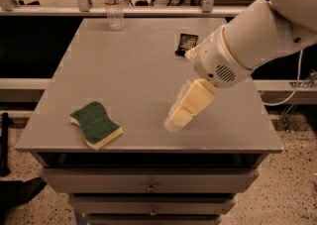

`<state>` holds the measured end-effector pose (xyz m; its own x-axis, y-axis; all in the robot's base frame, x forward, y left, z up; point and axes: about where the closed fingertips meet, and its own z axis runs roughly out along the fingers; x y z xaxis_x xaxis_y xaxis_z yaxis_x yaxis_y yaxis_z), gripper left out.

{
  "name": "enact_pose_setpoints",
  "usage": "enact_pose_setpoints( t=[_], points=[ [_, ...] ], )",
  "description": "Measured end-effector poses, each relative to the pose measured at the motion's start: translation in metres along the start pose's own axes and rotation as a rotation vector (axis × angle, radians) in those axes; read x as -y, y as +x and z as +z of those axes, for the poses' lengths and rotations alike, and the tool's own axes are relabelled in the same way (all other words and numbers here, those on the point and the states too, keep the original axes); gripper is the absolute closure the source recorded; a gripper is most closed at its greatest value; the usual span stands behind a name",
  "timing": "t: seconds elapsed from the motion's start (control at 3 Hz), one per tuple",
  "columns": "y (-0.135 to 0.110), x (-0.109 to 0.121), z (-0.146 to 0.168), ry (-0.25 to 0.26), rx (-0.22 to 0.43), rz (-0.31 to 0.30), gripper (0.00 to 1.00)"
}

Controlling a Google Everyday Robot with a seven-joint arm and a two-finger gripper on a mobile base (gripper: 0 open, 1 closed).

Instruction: Move sponge near rxbar chocolate

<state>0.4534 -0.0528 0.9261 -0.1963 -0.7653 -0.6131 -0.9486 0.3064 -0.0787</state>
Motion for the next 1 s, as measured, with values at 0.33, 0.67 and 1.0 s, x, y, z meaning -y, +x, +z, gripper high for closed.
enact_pose_setpoints(
  t=[0.33, 0.67, 1.0],
  points=[
    [-0.017, -0.006, 0.034, -0.035, 0.058, 0.011, 0.0],
    [-0.036, -0.015, 0.074, -0.073, 0.122, 0.027, 0.0],
    [-0.05, -0.027, 0.1, -0.095, 0.175, 0.041, 0.0]
  ],
)
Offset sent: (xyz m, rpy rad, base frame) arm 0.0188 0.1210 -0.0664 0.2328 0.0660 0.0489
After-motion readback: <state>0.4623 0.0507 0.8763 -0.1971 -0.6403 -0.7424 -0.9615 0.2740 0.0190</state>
